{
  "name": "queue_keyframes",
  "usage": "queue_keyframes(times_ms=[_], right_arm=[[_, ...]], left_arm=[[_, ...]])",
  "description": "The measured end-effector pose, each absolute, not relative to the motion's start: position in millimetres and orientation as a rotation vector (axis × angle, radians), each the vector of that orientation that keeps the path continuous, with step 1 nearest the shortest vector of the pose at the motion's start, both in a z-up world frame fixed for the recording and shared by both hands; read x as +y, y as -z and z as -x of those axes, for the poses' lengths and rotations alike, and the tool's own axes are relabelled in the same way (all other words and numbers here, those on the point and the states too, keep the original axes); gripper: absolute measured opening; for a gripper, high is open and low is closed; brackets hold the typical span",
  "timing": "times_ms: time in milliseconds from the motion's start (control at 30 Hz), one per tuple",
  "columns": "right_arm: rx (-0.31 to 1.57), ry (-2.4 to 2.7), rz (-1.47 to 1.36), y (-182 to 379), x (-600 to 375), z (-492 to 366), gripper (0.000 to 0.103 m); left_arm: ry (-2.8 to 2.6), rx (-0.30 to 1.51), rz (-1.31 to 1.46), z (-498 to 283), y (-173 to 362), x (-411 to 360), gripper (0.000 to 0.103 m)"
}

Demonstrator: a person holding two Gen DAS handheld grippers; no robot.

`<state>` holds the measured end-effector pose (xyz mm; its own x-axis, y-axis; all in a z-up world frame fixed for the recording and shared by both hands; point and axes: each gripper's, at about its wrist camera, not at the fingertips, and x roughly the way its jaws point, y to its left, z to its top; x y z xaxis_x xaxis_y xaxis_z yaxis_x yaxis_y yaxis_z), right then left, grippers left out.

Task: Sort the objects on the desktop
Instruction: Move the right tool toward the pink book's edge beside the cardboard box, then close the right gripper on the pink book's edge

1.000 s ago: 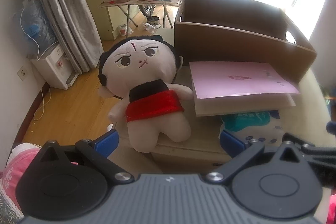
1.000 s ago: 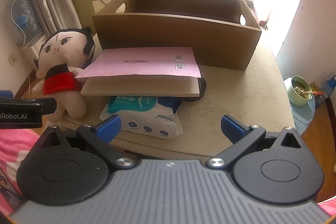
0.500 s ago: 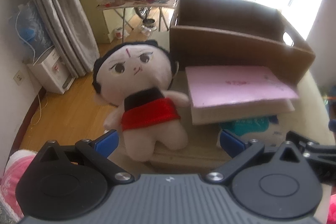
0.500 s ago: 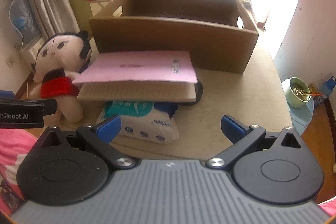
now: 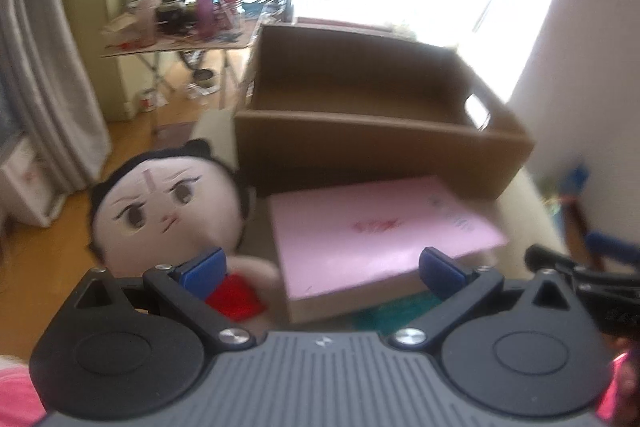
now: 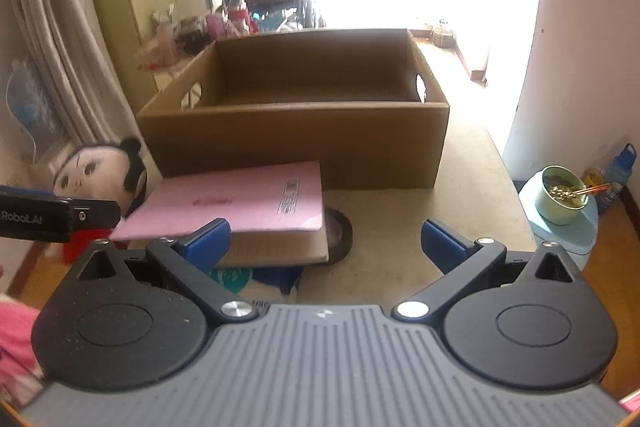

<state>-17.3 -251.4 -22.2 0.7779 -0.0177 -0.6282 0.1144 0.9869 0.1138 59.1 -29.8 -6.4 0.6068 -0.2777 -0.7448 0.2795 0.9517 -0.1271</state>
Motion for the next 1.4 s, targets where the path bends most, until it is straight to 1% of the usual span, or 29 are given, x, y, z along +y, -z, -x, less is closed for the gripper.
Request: queue_keyframes(times_ms=[133, 267, 400, 533, 633, 800, 867, 1000, 1133, 1200, 1267, 1400], right_arm=[[0.644, 0.065, -0.227, 22, -268, 10, 0.102], [0.627, 0.068, -0.275, 25, -280, -1, 0.102], [0.63, 0.035, -0.326, 31, -287, -20, 0.102], [0.636, -0.006, -0.38, 40, -291, -40, 0.101], [0.659, -0.041, -0.448, 49, -293, -55, 0.1], [0.719, -0.105, -0.526, 66, -289, -71, 0.091], [0.751, -0.122, -0.544, 73, -286, -76, 0.083], [0.818, -0.157, -0.586, 88, -281, -84, 0.074], [0.853, -0.168, -0.576, 95, -274, -87, 0.072], [0.849, -0.17, -0.586, 94, -275, -88, 0.068], [0.849, -0.164, -0.593, 95, -276, -88, 0.06], [0.863, -0.14, -0.595, 103, -280, -88, 0.056]], left_arm=[[0.39, 0.866, 0.043, -78, 12, -32, 0.103], [0.401, 0.87, -0.053, -93, 20, -48, 0.103], [0.414, 0.936, -0.088, -105, 36, -58, 0.102], [0.431, 1.036, -0.114, -116, 53, -66, 0.09], [0.432, 1.077, -0.137, -119, 59, -70, 0.088], [0.433, 1.119, -0.167, -125, 66, -80, 0.087], [0.444, 1.142, -0.16, -126, 69, -83, 0.086], [0.448, 1.165, -0.164, -123, 70, -89, 0.086], [0.435, 1.178, -0.18, -121, 72, -95, 0.09], [0.434, 1.186, -0.187, -121, 74, -99, 0.091], [0.433, 1.187, -0.193, -121, 73, -102, 0.091], [0.412, 1.212, -0.181, -123, 75, -103, 0.096]])
